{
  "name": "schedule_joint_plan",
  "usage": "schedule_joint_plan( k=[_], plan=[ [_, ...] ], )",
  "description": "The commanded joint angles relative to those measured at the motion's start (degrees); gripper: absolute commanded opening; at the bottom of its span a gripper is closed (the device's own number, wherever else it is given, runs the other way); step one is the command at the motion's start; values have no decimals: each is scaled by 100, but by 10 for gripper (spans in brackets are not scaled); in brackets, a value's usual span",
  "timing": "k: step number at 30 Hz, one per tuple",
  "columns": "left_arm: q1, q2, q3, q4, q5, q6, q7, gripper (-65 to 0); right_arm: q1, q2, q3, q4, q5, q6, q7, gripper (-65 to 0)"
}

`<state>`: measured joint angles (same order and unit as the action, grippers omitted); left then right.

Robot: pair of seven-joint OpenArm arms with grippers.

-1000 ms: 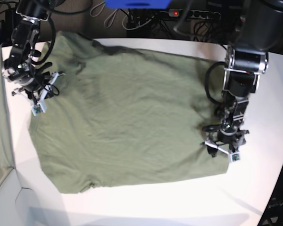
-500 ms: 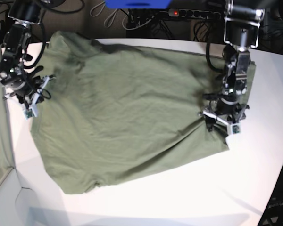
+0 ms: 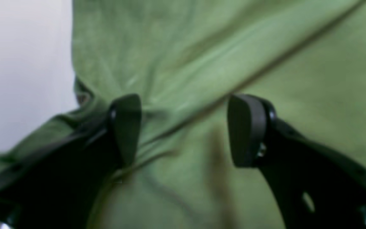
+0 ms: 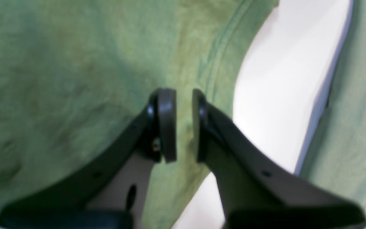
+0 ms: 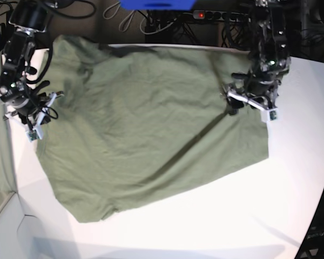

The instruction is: Layout the t-shirt on the table in an organized manner, then fold the t-shirt properly

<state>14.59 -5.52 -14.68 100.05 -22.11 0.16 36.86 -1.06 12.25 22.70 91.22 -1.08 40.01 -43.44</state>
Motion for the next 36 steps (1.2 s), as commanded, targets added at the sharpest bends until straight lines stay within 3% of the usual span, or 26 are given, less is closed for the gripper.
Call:
schedule_joint_plan(
  k=[1,6,15,20,33,36],
  plan=[
    [-83,-33,-128,224,9,6,-209,-234,137,72,20,87,77,-1,120,-560],
    [-584,29,-664,180,61,6,-236,-233,154,72,20,87,77,-1,120,-560],
    [-2448,-42,-1561,-2616,61,-3,-236,-233,119,-43,20,87,77,-1,120,-560],
    [-3011,-217,-1447,-3636,26,-3,-350,-233,110,-34,20,87,77,-1,85,-560],
    [-3230,-340,-189,-5201,61,-3,-1844,-237,102,-43,20,87,69,-1,76,-560],
    [-3336,-340,39,-5456,61,-3,-1994,-316,102,-43,20,87,69,-1,76,-560]
  ],
)
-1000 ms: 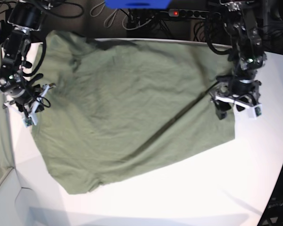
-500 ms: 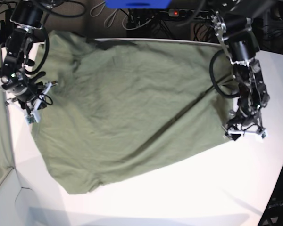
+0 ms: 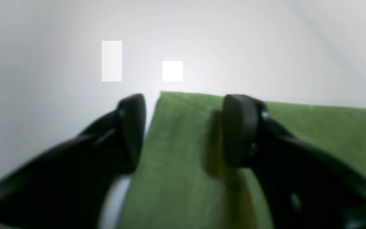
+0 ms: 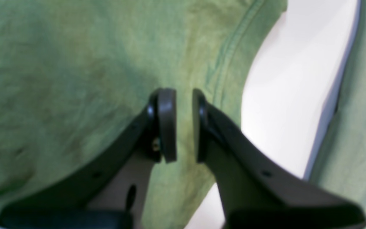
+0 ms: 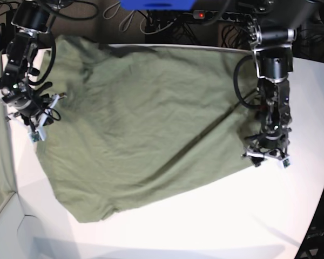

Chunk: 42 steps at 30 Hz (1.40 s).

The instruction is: Layout the t-shirt on the table in an organized manner, then fold the t-shirt properly

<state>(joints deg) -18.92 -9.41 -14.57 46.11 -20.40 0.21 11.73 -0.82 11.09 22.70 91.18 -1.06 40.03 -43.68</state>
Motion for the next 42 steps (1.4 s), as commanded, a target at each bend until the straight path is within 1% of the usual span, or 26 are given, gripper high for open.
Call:
schedule_joint_plan(
  k=[1,4,6,8,12,15,18,21,25,27,30,34,37,39,42],
  plan=[
    [-3,49,46,-176,-118,-8,493,-362,78,73,20,91,66,-3,100,-560],
    [-99,49,55,-448,-144,-8,344,-507,78,73,20,91,66,-3,91,-560],
    [-99,49,46,-448,-144,-8,317,-570,78,73,20,91,66,-3,91,-560],
    [-82,49,46,-325,-153,-8,309,-648,78,73,20,91,66,-3,91,-560],
    [103,84,46,589,-153,-8,309,-649,78,73,20,91,66,-3,91,-560],
    [437,119,90,1864,-162,-8,335,-650,78,73,20,91,66,-3,91,-560],
    [903,374,195,3253,-100,-8,344,-650,86,64,20,91,66,-3,91,-560],
    [1395,409,626,4378,-100,-8,344,-650,86,64,20,91,66,-3,100,-560],
    [1975,383,1488,5319,-48,36,344,-650,86,64,20,91,66,-3,100,-560],
    [2204,383,1962,5477,304,45,326,-650,86,64,20,91,66,-3,91,-560],
    [2432,409,2630,5460,1078,45,317,-650,78,64,38,91,66,-3,91,-560],
    [2547,409,3395,4809,2115,36,317,-650,-28,64,38,91,66,-3,91,-560],
    [2529,427,3729,4308,2599,36,344,-647,-81,64,38,91,66,-3,91,-560],
    [2511,427,3896,4009,2739,36,344,-614,-81,64,29,91,66,-3,91,-560],
    [2547,427,4002,3868,2748,45,344,-535,-89,64,29,91,66,-3,91,-560]
  ],
)
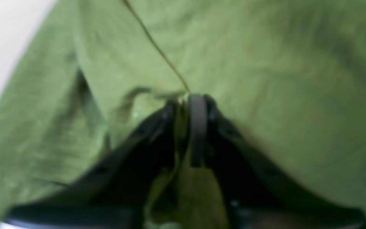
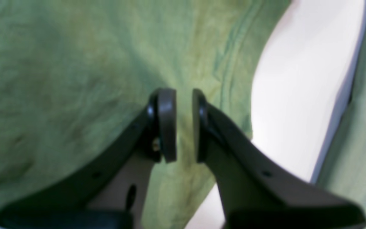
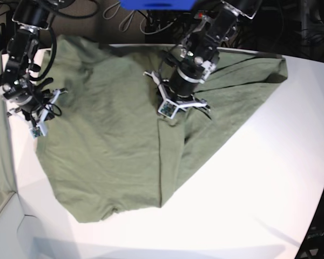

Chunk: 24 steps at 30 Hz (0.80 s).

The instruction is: Layout the t-shirt on the table in an organized manner, then fold the t-shirt properly

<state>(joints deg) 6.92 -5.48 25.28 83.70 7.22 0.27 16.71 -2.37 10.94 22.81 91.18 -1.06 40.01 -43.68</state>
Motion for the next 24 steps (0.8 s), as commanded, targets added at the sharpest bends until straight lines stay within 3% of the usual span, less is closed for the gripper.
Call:
schedule_joint_plan(
  k=[1,8,11,18,24],
  plan=[
    [-19,33,17,144,-15,39,-154,-510,66,80,18,91,66,-1,91,-560],
    [403,-20,-35,1234,-6,39,-154,-298,66,80,18,91,66,-1,91,-560],
    [640,-2,-431,1524,-15,39,-172,-223,66,80,18,91,66,-1,91,-560],
    [693,156,-1293,1085,-32,30,-190,-218,66,80,18,91,75,-1,91,-560],
    [499,165,-1301,619,-32,12,-190,-219,66,80,18,91,75,-1,91,-560]
  ],
)
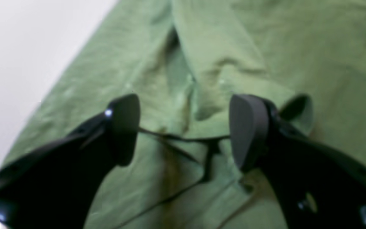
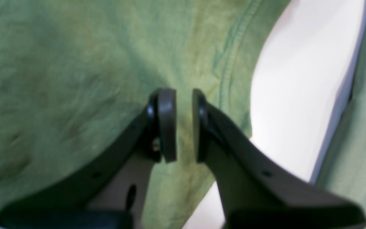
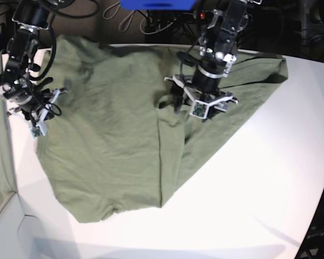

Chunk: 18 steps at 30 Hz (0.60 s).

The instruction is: Layout the t-shirt on the table in an organized manner, then fold the t-shirt properly

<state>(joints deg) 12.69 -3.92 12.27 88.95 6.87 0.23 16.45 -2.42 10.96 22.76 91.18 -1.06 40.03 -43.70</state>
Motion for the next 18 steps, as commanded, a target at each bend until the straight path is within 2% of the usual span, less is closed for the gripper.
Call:
schedule_joint_plan(
  k=[1,14,16,18],
  plan=[
    [-86,10,-1,42,3,17,-163,-219,70,78,14,91,75,-3,93,-560],
    [-104,10,-18,-196,3,17,-163,-221,70,78,31,91,75,-3,129,-560],
    [-104,10,-18,-222,3,8,-163,-252,70,78,31,91,75,-3,129,-560],
    [-104,10,-18,-222,3,8,-172,-325,79,78,31,91,75,-3,129,-560]
  ],
)
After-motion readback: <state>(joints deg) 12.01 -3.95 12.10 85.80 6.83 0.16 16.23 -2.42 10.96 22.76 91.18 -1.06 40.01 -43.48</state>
